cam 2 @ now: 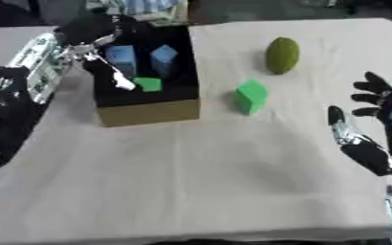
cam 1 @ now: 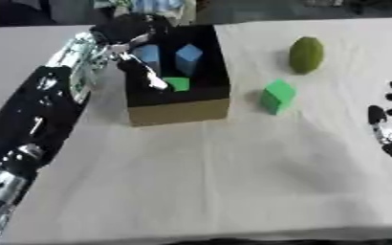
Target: Pick up objects on the table and place them in the box.
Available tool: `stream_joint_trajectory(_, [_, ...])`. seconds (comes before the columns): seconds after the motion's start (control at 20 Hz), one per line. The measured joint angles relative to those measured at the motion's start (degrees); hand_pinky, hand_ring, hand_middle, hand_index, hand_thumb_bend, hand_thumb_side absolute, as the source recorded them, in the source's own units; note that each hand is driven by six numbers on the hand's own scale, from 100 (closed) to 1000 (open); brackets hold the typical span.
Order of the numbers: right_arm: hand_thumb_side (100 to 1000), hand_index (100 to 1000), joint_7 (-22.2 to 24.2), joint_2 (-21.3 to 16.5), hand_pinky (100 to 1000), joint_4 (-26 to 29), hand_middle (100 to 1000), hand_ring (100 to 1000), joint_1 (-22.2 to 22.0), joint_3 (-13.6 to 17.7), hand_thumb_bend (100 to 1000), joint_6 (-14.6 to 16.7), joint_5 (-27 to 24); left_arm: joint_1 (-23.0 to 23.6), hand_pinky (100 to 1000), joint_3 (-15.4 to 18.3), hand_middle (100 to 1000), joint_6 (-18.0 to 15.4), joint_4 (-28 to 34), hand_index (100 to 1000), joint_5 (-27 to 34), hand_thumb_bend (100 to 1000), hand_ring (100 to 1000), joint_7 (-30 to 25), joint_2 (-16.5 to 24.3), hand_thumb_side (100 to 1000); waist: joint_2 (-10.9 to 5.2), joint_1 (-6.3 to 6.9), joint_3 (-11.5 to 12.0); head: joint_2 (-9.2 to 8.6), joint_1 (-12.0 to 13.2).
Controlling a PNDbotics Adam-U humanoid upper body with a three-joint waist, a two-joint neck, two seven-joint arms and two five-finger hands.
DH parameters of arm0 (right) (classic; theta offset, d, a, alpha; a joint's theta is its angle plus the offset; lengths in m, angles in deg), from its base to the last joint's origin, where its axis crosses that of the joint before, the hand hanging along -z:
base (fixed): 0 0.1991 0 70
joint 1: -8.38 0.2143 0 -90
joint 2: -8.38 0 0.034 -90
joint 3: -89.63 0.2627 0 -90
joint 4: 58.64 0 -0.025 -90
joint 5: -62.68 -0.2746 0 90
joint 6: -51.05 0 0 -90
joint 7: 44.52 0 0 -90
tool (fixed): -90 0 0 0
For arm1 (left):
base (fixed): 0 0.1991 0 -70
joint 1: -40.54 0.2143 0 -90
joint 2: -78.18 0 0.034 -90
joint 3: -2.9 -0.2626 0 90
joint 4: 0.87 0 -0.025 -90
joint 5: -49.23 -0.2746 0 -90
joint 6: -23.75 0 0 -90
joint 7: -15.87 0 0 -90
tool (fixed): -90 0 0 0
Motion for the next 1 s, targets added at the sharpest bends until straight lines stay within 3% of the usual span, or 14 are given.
stream_joint_trajectory(0.25, [503,963,-0.2,0.0,648,-0.2,810,776,-0.1,0.3,286,-0.1,0.0,3.5,854,4.2,767,4.5,7.8,880,8.6,763,771,0.2,9.0,573,0.00,0.00,0.5,-0.01,-0.4])
stream_joint_trajectory(0.5, [503,963,-0.2,0.0,648,-0.2,811,776,-0.1,0.3,283,-0.2,0.0,5.6,853,8.6,762,7.9,9.4,873,12.7,737,775,-0.1,15.5,544,0.00,0.00,0.7,-0.01,-0.7])
stream_joint_trajectory(0.7, [504,963,-0.3,0.0,648,-0.2,811,776,-0.3,0.3,284,-0.3,0.0,6.4,854,10.1,775,8.3,5.0,879,12.3,722,783,-2.4,18.1,517,-0.05,0.00,0.7,-0.01,-0.8])
stream_joint_trajectory(1.0, [505,962,-0.3,0.0,647,-0.2,811,775,-0.3,0.3,284,-0.3,0.0,5.7,855,10.4,787,7.2,-5.6,882,7.6,695,798,-5.5,18.4,467,-0.19,0.00,0.3,-0.01,-0.8])
